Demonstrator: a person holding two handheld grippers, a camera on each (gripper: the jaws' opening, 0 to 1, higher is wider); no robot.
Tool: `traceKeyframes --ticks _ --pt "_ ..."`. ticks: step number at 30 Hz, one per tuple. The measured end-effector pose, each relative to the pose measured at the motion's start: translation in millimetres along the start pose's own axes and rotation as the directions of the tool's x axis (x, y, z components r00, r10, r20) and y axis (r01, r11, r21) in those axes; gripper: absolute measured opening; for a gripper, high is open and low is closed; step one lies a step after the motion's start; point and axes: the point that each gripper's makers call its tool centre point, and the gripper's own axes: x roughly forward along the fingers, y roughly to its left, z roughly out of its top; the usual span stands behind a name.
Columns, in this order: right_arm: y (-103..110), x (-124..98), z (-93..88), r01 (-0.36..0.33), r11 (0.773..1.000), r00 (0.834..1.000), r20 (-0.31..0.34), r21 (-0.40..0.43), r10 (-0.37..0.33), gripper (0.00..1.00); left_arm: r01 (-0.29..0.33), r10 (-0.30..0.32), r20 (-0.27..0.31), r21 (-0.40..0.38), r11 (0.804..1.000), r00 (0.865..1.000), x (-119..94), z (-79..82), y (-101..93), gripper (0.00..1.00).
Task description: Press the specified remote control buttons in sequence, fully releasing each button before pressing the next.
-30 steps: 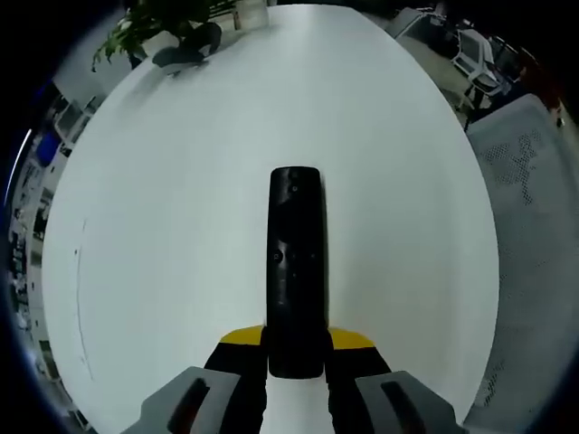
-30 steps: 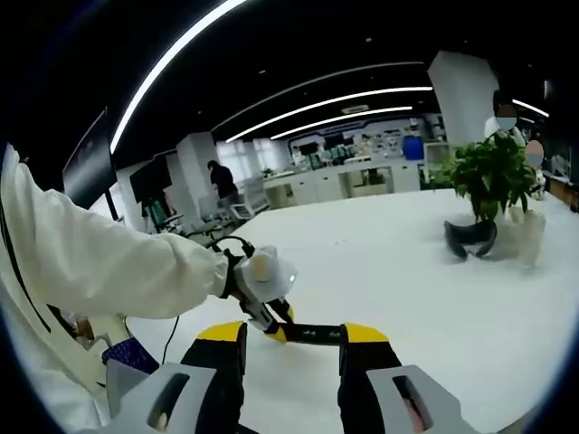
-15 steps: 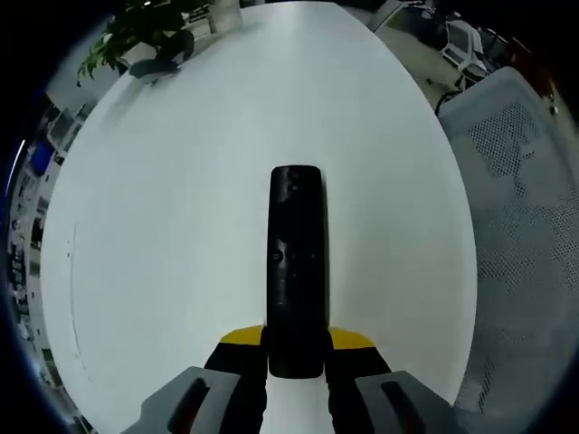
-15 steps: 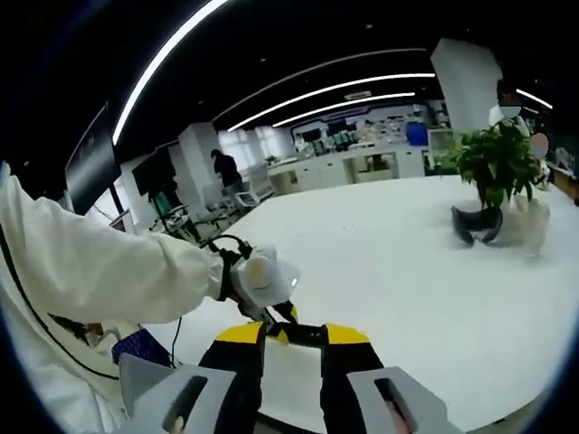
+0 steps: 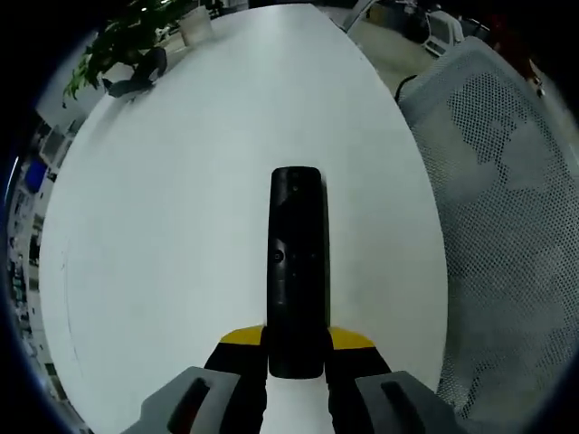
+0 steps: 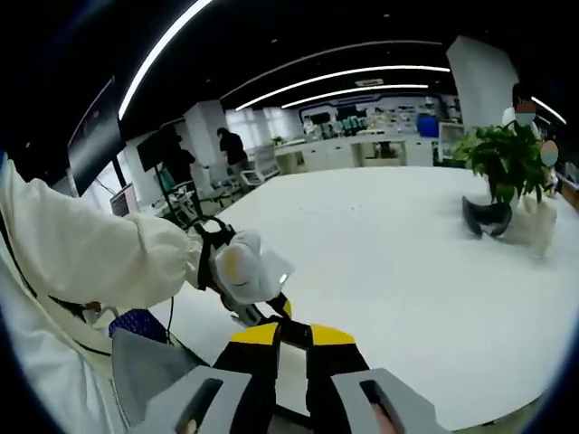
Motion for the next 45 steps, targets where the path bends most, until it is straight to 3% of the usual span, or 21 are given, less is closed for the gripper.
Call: traceKeyframes --ticks 8,10,15,19,22,24,30,40,45 --pt "-14 18 -22.8 0.045 0.997 0.995 -0.087 -0.058 -0.050 0.00 0.009 -0.009 0.035 -0.001 1.000 0.999 0 -1.0 -18.0 0.22" --pt "-23 22 -32.7 0.082 0.995 0.986 -0.142 -0.050 -0.089 0.00 0.008 -0.008 0.032 -0.008 1.000 0.999 0 -0.8 -21.1 0.22" --pt "-25 36 -38.3 0.050 0.998 0.987 -0.153 -0.024 -0.053 0.00 0.005 -0.006 0.022 0.017 1.000 1.000 0 -2.0 -32.7 0.22" --pt "-35 50 -58.9 0.065 0.998 0.965 -0.256 0.017 -0.059 0.00 0.014 -0.014 0.036 0.015 1.000 0.999 -1 -2.7 -30.4 0.22" --pt "-30 61 -72.7 0.008 0.994 0.950 -0.312 0.105 0.025 0.00 0.026 -0.028 0.070 0.020 0.999 0.997 -1 -3.6 -30.7 0.22" --pt "-34 66 -81.2 0.014 0.993 0.936 -0.352 0.119 0.029 0.00 0.030 -0.031 0.091 0.020 0.999 0.995 -1 -3.8 -30.8 0.22" --pt "-44 80 -87.8 0.011 0.998 0.921 -0.389 0.065 0.015 0.00 0.040 -0.043 0.105 0.026 0.999 0.994 -1 -2.1 -30.8 0.22" --pt "-46 96 -104.1 -0.002 0.997 0.881 -0.471 0.077 0.038 0.00 0.062 -0.064 0.113 0.023 0.998 0.991 -2 -2.3 -30.2 0.22" --pt "-46 98 -105.9 0.003 0.996 0.880 -0.474 0.089 0.040 0.00 0.068 -0.071 0.138 0.024 0.997 0.988 -2 -2.8 -30.0 0.22"
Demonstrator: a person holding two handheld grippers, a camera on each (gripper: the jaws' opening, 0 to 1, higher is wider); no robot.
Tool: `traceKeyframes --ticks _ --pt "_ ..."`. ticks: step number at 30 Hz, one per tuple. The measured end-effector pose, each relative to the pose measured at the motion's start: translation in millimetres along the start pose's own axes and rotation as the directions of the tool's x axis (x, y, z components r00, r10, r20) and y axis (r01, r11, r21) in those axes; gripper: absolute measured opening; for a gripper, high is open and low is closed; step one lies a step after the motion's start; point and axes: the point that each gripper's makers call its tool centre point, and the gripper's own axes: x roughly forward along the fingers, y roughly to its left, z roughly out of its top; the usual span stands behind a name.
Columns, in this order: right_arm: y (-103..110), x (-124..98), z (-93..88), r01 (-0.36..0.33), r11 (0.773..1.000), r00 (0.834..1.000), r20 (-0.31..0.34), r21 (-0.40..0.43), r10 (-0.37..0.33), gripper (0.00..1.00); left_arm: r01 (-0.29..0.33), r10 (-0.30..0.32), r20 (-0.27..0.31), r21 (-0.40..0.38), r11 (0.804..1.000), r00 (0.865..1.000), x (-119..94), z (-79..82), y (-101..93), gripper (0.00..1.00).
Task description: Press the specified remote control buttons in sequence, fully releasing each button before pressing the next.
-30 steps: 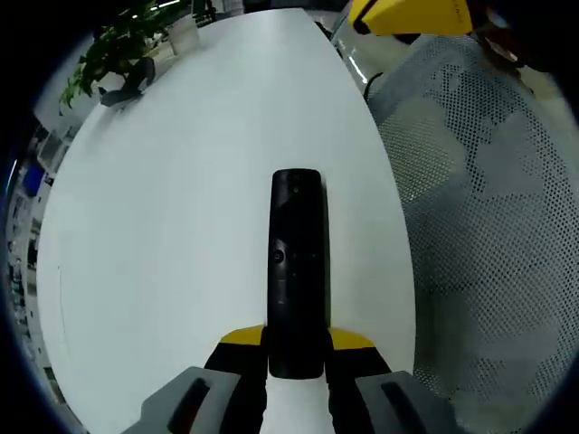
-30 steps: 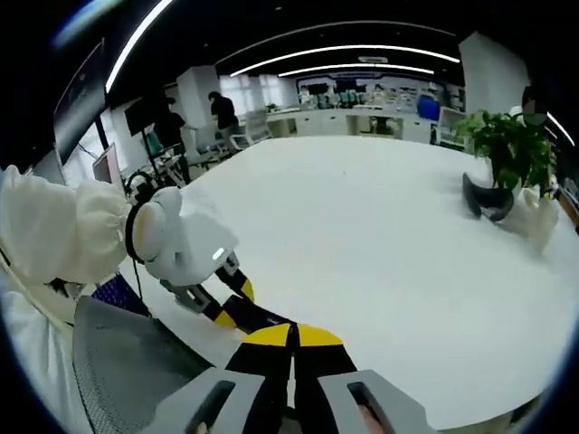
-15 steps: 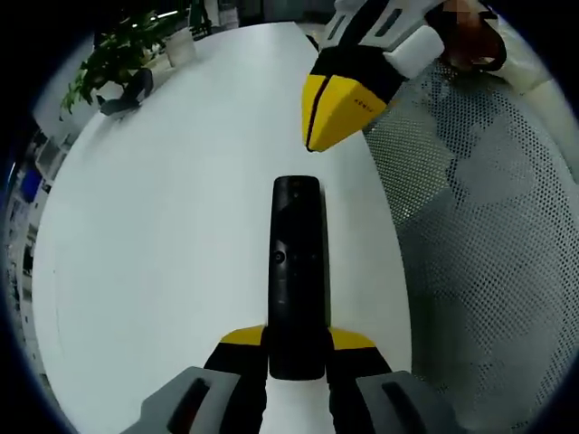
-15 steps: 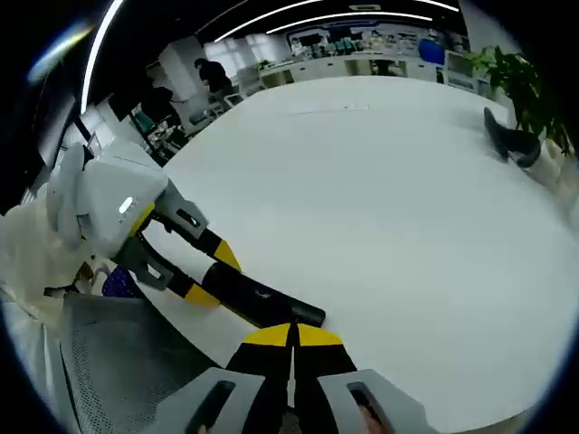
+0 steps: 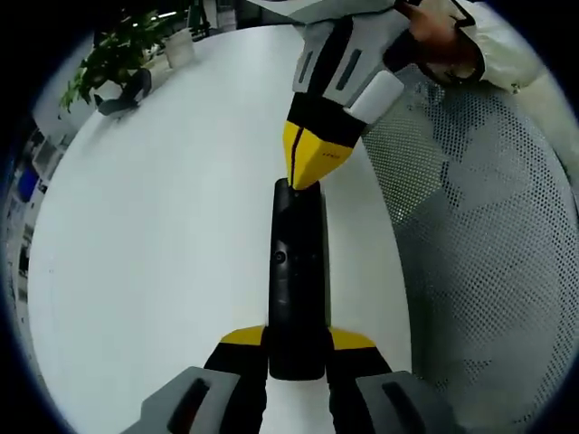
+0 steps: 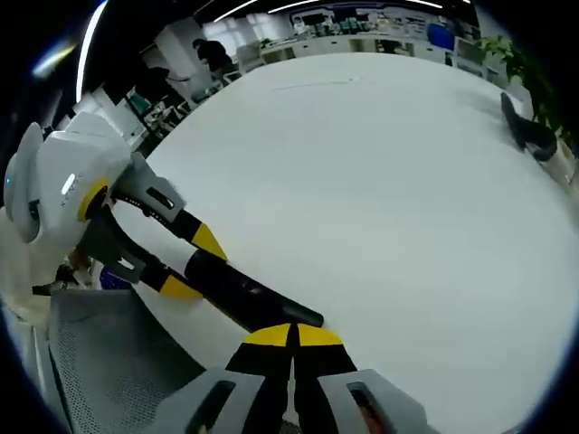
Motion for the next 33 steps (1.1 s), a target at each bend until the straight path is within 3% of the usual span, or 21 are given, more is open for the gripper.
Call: traceKeyframes --ticks 6,10,14,23,33 --pt "-1 1 -0.4 0.013 0.999 1.000 -0.018 0.050 -0.012 0.00 -0.004 0.004 0.010 -0.008 1.000 1.000 0 0.6 0.1 0.22" --pt "-1 0 -1.0 0.027 0.997 1.000 0.006 0.074 -0.027 0.00 -0.005 0.006 0.057 -0.018 1.000 0.998 -1 -0.3 0.4 0.22" --pt "-2 0 0.2 0.027 0.986 0.999 0.012 0.164 -0.030 0.00 -0.002 0.004 0.093 -0.017 1.000 0.996 -1 0.1 0.3 0.22" --pt "-2 -2 0.8 0.004 0.972 0.999 0.038 0.237 -0.013 0.00 -0.006 0.007 0.081 -0.006 1.000 0.997 0 1.0 -0.1 0.22" --pt "7 1 2.9 -0.005 0.978 1.000 0.014 0.208 0.003 0.00 -0.005 0.005 0.075 0.002 1.000 0.997 0 1.0 -0.5 0.22"
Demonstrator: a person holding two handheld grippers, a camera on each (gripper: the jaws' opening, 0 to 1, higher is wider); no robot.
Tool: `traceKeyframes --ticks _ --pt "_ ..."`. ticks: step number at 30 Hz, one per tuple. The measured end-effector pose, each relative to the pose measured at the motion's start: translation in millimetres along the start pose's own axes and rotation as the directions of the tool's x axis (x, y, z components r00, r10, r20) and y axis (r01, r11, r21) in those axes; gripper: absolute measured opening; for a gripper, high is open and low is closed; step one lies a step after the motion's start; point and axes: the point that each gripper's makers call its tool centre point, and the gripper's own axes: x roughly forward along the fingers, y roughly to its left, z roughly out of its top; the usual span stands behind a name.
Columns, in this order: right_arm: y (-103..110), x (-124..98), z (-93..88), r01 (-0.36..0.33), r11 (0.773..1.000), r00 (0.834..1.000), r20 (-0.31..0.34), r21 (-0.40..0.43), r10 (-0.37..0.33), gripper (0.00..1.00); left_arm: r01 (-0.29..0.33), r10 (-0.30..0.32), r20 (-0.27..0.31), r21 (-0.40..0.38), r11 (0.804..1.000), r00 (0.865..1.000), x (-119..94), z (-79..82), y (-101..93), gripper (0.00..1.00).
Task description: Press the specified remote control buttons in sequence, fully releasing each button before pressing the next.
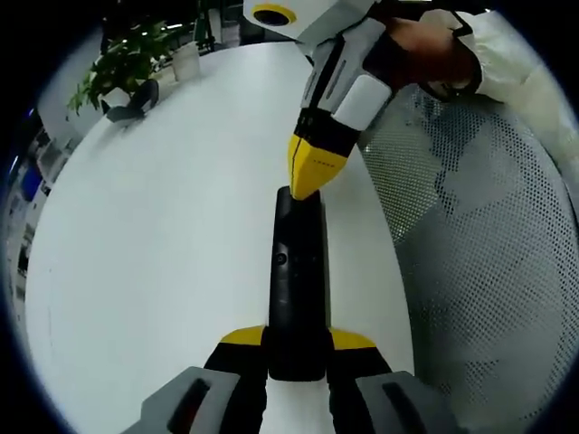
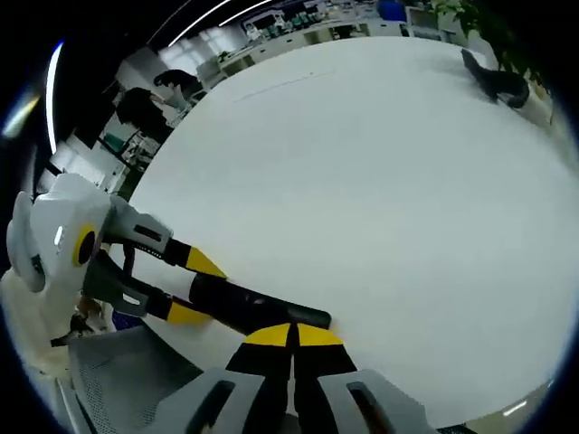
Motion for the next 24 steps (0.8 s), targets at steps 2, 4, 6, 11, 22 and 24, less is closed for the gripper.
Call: traceKeyframes --ticks 2,4,6,11,22,24 --pt "0.7 0.7 -0.3 -0.001 1.000 1.000 -0.005 -0.007 0.001 0.00 0.002 -0.002 0.000 -0.004 1.000 1.000 0.0 0.0 0.4 0.22" --pt "-0.1 2.5 -1.5 0.006 1.000 1.000 -0.015 -0.018 -0.006 0.00 0.000 0.000 -0.001 -0.003 1.000 1.000 -0.1 0.0 0.1 0.22" --pt "0.3 1.8 -1.3 0.012 1.000 1.000 -0.023 -0.029 -0.012 0.00 0.000 0.000 -0.003 -0.004 1.000 1.000 -0.1 0.1 0.3 0.22" --pt "-0.5 3.3 -1.4 0.031 0.997 0.999 -0.035 -0.066 -0.033 0.00 0.002 -0.002 -0.006 -0.004 1.000 1.000 0.0 0.3 0.3 0.22" --pt "-1.5 2.9 -1.8 0.032 0.997 0.999 0.000 -0.068 -0.032 0.00 0.007 -0.007 -0.005 -0.004 1.000 1.000 0.0 0.5 0.7 0.22" --pt "-0.6 3.3 -1.9 0.040 0.995 0.999 0.002 -0.093 -0.040 0.00 0.008 -0.008 -0.011 -0.004 1.000 1.000 0.1 0.5 0.7 0.22"
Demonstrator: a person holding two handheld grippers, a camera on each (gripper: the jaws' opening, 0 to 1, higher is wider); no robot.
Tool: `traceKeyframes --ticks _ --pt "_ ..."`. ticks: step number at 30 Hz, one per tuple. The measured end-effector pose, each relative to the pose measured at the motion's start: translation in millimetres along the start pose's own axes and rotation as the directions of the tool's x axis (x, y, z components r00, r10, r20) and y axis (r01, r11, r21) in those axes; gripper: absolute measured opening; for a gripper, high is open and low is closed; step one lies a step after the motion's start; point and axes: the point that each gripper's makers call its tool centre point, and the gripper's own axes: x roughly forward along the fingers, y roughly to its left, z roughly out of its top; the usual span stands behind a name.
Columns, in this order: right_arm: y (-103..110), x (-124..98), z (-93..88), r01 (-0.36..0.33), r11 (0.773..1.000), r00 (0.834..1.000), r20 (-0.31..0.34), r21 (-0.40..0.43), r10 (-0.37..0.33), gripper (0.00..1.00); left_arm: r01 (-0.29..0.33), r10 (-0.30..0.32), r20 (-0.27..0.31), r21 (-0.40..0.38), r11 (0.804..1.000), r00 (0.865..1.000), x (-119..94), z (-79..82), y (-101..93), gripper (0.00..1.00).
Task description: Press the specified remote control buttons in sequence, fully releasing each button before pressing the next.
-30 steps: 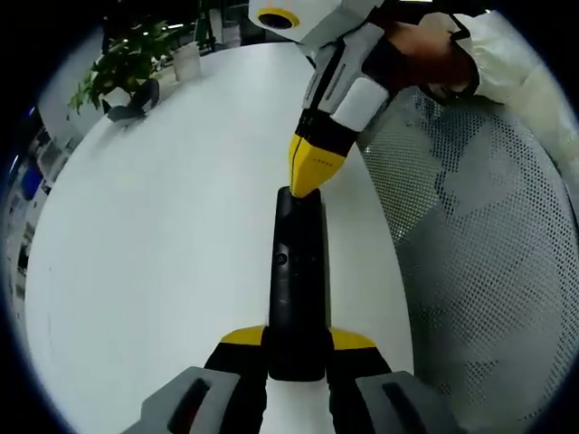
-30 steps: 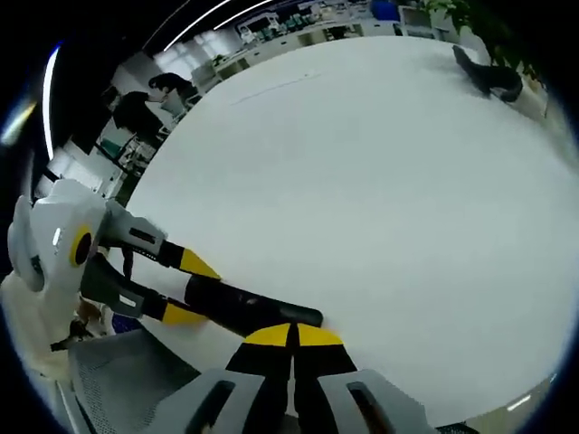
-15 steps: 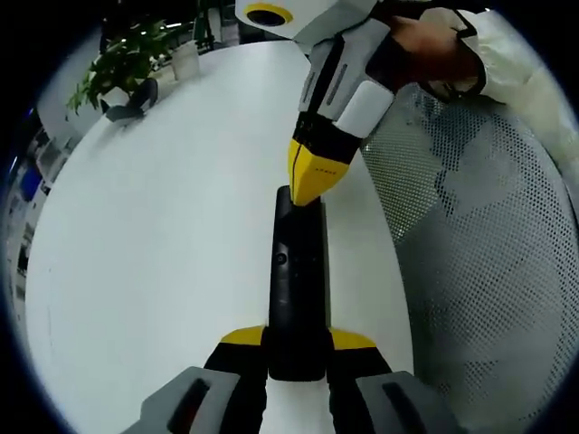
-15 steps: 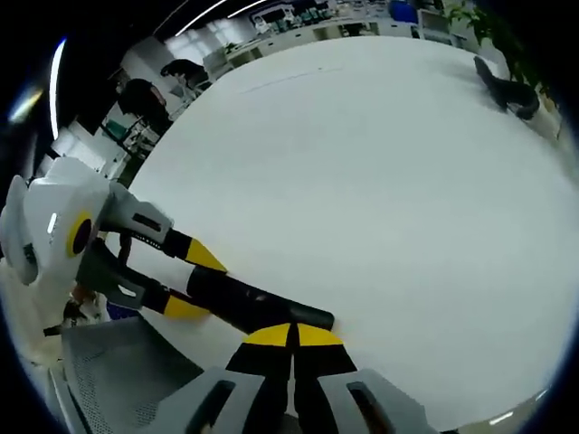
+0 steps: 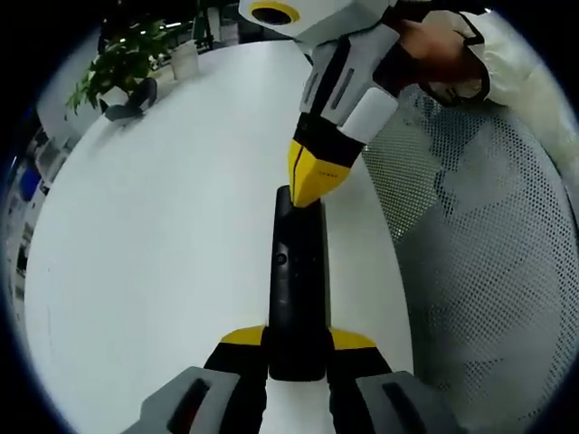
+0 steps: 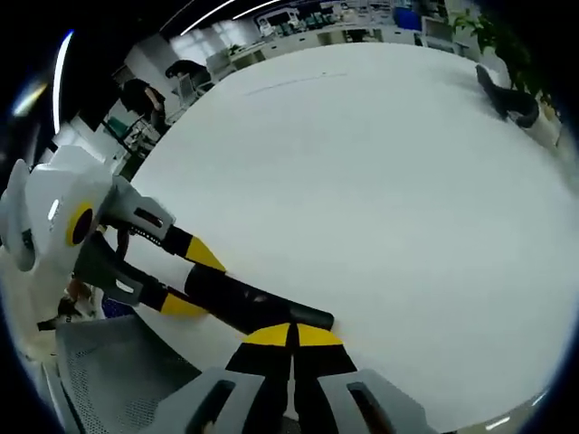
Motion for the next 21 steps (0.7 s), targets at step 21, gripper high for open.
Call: traceKeyframes --ticks 21 --pt "9 5 5.3 -0.051 0.999 0.996 -0.072 -0.012 0.050 0.00 0.005 -0.005 -0.021 -0.002 1.000 1.000 0 -0.4 0.0 0.22"
